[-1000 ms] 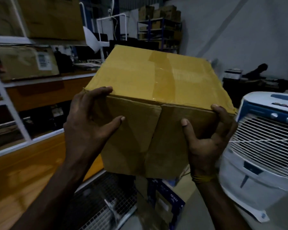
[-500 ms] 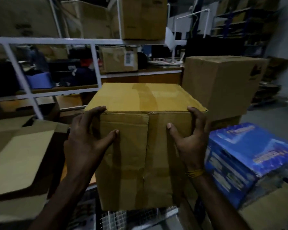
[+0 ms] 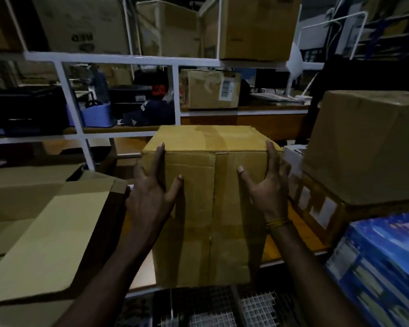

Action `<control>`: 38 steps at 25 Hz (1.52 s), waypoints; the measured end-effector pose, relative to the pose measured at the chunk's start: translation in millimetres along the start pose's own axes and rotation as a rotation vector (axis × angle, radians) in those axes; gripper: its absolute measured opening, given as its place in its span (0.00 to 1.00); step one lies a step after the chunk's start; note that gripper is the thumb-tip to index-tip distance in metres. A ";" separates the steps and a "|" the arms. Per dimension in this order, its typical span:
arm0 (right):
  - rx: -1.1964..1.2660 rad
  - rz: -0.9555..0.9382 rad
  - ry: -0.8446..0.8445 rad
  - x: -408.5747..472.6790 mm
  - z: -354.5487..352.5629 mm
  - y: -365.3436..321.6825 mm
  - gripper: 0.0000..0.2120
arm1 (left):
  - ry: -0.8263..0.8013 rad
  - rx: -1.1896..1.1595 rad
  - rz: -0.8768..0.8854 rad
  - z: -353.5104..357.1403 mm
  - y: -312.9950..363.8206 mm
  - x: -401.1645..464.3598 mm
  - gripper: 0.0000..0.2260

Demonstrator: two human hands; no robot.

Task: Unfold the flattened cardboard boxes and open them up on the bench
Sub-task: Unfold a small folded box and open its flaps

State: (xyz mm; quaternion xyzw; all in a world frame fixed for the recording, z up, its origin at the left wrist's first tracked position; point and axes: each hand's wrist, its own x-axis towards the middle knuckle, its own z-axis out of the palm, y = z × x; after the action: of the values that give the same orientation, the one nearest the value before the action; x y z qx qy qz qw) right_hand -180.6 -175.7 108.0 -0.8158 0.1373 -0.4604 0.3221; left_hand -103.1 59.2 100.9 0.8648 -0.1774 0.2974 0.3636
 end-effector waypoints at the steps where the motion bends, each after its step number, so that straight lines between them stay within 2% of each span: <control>1: -0.009 0.006 0.002 1.0 12.0 6.2 0.42 | -0.006 -0.047 0.001 10.5 -9.5 0.7 0.37; 7: 0.014 -0.001 0.187 0.3 65.4 32.0 0.39 | 0.043 -0.224 0.031 55.1 -45.3 5.4 0.39; 10: 0.029 0.049 0.137 -14.7 90.9 54.5 0.40 | 0.009 -0.208 0.020 78.4 -62.8 6.6 0.38; 15: -0.050 0.203 -0.039 -67.6 117.4 98.7 0.47 | -0.177 -0.179 -0.094 123.0 -105.1 -45.0 0.41; 18: -0.055 0.218 -0.041 -64.0 110.5 98.1 0.49 | -0.194 -0.151 -0.104 127.2 -97.1 -48.7 0.41; 21: -0.052 0.193 -0.013 -61.4 94.4 88.0 0.50 | -0.123 -0.083 -0.109 113.8 -75.1 -56.9 0.40; 26: -0.107 0.216 -0.036 -37.2 48.7 61.1 0.44 | -0.017 0.034 -0.123 79.6 -24.0 -61.3 0.36; 29: -0.267 0.235 -0.115 -20.1 25.1 52.8 0.39 | -0.018 0.091 -0.154 68.4 4.9 -58.7 0.32; 32: -0.348 0.191 -0.304 -18.9 16.4 61.5 0.35 | -0.111 0.186 -0.166 68.1 15.9 -56.1 0.28; 35: -0.403 0.191 -0.494 -42.3 14.6 78.7 0.32 | -0.310 0.307 -0.244 78.4 2.9 -66.3 0.29; 38: -0.463 0.213 -0.596 -57.6 8.2 90.6 0.30 | -0.433 0.419 -0.229 92.5 -10.2 -83.8 0.34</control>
State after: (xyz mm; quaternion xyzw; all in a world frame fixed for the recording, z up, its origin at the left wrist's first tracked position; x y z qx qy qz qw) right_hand -198.1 -210.8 7.7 -0.9460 0.2218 -0.1239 0.2015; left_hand -125.8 5.7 -10.0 0.9783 -0.0869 0.0938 0.1628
